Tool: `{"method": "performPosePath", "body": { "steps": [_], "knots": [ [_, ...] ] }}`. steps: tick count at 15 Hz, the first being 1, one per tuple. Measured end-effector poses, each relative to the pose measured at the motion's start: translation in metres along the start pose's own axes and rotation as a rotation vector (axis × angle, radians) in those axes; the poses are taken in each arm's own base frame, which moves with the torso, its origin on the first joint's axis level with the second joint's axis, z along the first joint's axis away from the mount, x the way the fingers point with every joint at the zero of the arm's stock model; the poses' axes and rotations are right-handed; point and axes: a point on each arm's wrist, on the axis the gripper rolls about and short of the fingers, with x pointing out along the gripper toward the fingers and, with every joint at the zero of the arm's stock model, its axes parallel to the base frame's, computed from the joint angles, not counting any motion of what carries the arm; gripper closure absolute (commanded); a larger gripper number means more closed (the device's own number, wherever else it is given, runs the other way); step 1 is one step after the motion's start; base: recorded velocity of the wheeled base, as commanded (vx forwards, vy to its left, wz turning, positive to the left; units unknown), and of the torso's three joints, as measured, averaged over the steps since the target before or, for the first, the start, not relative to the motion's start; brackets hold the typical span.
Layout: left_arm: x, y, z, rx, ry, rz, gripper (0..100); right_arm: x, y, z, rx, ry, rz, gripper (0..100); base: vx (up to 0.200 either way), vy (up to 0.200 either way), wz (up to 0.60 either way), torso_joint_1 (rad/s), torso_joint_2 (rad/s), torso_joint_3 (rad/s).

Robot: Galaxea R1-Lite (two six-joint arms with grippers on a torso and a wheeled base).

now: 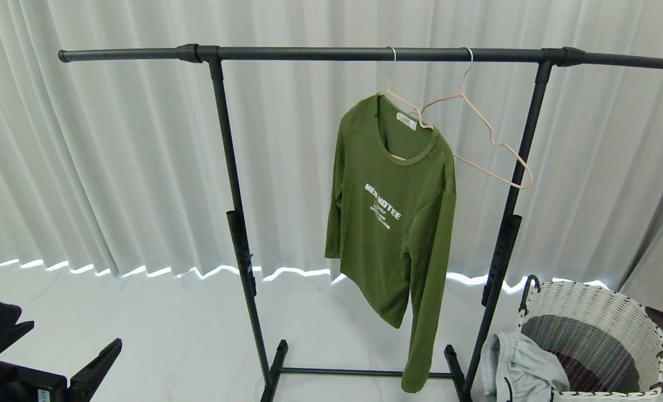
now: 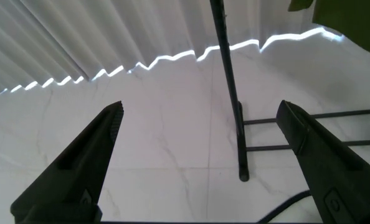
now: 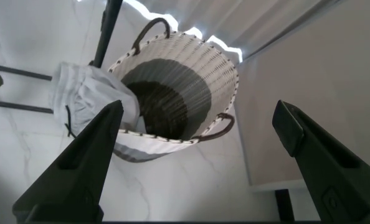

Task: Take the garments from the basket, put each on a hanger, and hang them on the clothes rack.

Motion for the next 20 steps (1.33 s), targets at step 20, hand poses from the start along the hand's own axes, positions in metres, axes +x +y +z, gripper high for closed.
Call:
{"method": "performPosePath", "body": {
  "steps": [20],
  "knots": [
    [0.001, -0.008, -0.003, 0.026, 0.001, -0.076, 0, 0.007, 0.009, -0.027, -0.087, 0.106, 0.029, 0, 0.02, -0.04, 0.0, -0.02, 0.08, 0.052]
  ]
}}
